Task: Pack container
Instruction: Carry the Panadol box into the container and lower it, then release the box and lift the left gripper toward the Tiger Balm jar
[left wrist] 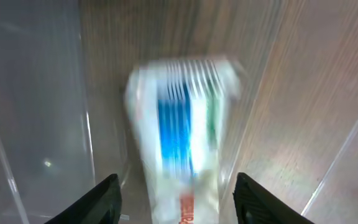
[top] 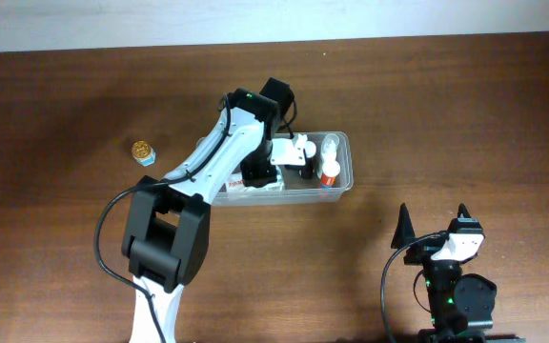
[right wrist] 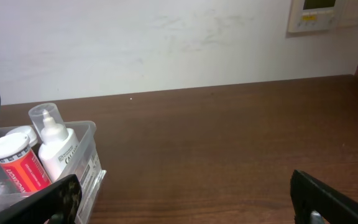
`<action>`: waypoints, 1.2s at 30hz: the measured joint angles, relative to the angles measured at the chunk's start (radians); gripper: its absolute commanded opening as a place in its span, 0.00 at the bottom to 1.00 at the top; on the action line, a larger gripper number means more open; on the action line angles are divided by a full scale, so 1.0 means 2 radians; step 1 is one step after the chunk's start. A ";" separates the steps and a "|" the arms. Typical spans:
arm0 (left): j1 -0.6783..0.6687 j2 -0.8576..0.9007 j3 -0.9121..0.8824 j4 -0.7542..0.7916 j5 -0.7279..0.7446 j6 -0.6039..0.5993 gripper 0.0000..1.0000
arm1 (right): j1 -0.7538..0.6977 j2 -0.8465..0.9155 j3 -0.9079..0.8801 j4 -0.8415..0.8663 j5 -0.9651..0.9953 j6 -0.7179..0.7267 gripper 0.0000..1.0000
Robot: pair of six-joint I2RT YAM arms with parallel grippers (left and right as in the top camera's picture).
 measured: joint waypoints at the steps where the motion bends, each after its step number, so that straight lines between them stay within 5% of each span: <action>1: -0.001 0.000 0.000 0.001 0.000 0.000 0.61 | 0.000 0.000 0.000 0.000 0.000 0.000 0.98; 11: -0.001 0.001 0.010 -0.017 0.000 0.000 0.61 | 0.000 0.000 0.000 0.000 0.000 0.000 0.98; 17: -0.001 0.001 0.094 -0.082 0.000 -0.001 0.61 | 0.000 0.000 0.000 0.000 0.000 0.000 0.98; 20: -0.001 0.001 0.154 -0.116 0.000 -0.023 0.87 | 0.000 0.000 0.000 0.000 0.000 0.000 0.98; 21: 0.000 0.001 0.176 -0.126 0.000 -0.036 0.94 | 0.000 0.000 0.000 0.000 0.000 0.000 0.98; 28: 0.053 -0.011 0.305 -0.195 0.007 -0.167 0.99 | 0.000 0.000 0.000 0.000 0.000 0.000 0.98; 36: 0.246 -0.022 0.332 -0.187 0.022 -0.356 0.99 | 0.000 0.000 0.000 0.000 0.000 0.000 0.98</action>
